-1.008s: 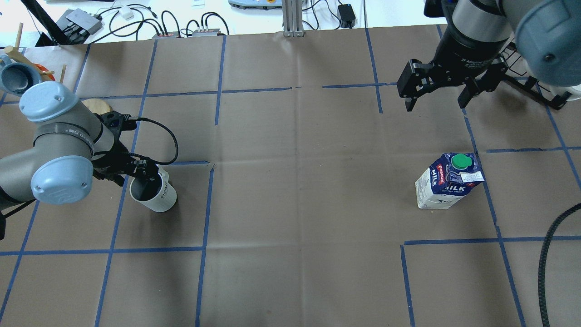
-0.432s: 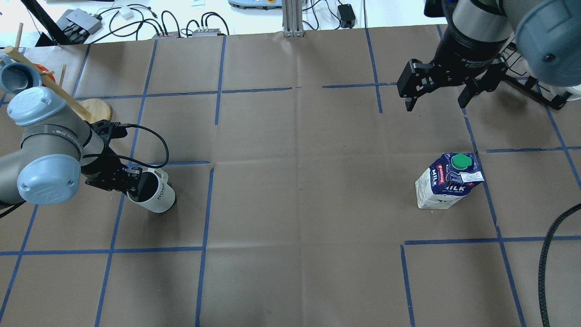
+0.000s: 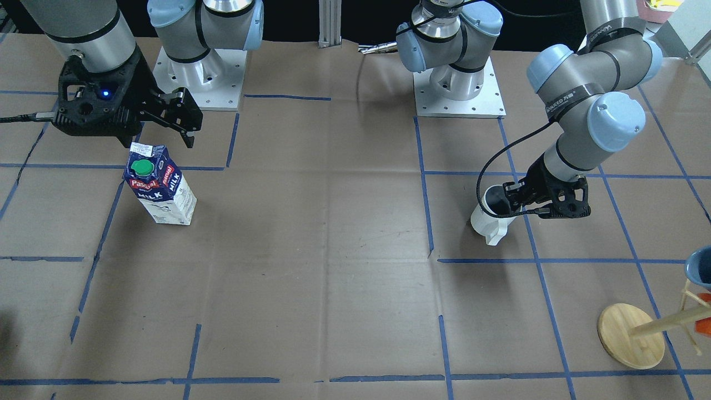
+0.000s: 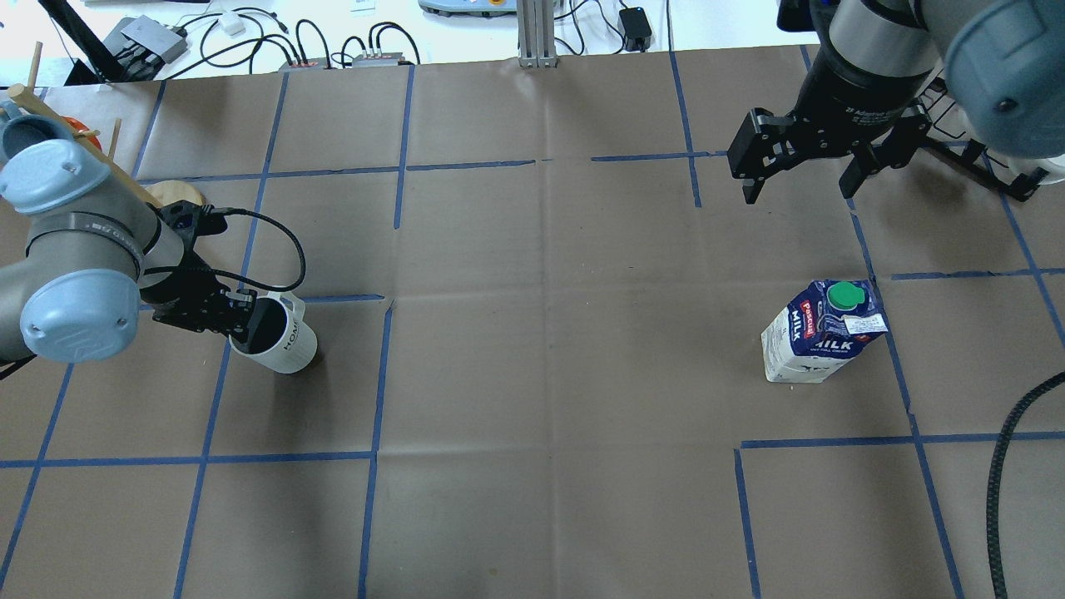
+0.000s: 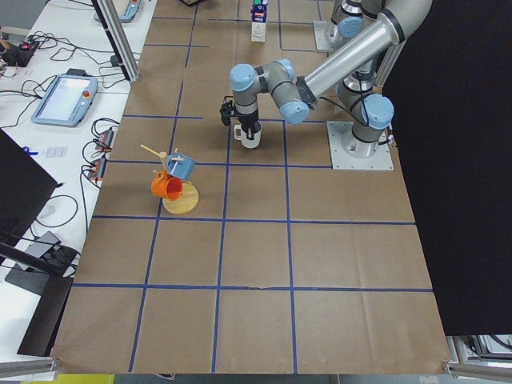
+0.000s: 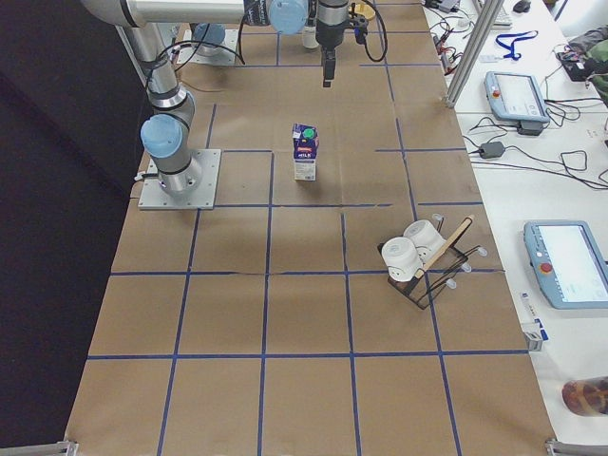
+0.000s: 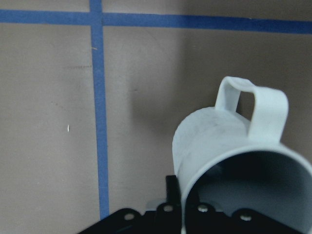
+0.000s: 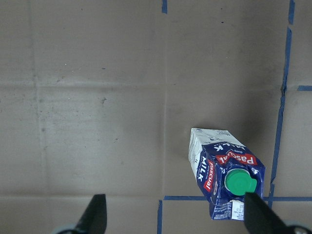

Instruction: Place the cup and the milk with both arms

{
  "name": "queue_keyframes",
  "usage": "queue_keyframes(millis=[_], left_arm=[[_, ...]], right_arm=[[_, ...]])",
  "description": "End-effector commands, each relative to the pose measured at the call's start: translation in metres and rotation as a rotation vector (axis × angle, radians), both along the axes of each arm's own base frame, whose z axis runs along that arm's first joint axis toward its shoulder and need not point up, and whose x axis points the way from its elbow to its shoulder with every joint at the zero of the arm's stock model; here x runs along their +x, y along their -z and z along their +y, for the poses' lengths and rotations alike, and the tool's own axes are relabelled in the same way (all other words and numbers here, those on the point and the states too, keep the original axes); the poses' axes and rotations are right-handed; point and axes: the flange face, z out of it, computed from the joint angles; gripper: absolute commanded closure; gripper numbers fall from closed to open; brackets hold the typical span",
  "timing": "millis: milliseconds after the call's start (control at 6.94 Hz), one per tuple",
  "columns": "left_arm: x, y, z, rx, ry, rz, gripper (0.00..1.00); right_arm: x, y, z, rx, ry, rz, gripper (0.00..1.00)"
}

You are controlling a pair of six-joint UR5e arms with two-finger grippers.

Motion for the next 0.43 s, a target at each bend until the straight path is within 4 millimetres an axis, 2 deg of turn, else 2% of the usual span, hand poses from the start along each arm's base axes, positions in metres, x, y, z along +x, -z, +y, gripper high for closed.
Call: queue_keyframes(millis=[0, 144, 288], left_arm=[[-0.075, -0.071, -0.048, -0.068, 0.097, 0.003, 1.0], [-0.124, -0.082, -0.071, -0.075, 0.111, 0.003, 1.0], [-0.17, -0.081, -0.1, -0.089, 0.114, 0.001, 1.0]], right_arm=[[0.0, 0.001, 0.0, 0.001, 0.0, 0.0, 0.0], [0.0, 0.001, 0.0, 0.001, 0.0, 0.0, 0.0], [0.0, 0.001, 0.0, 0.001, 0.0, 0.0, 0.0]])
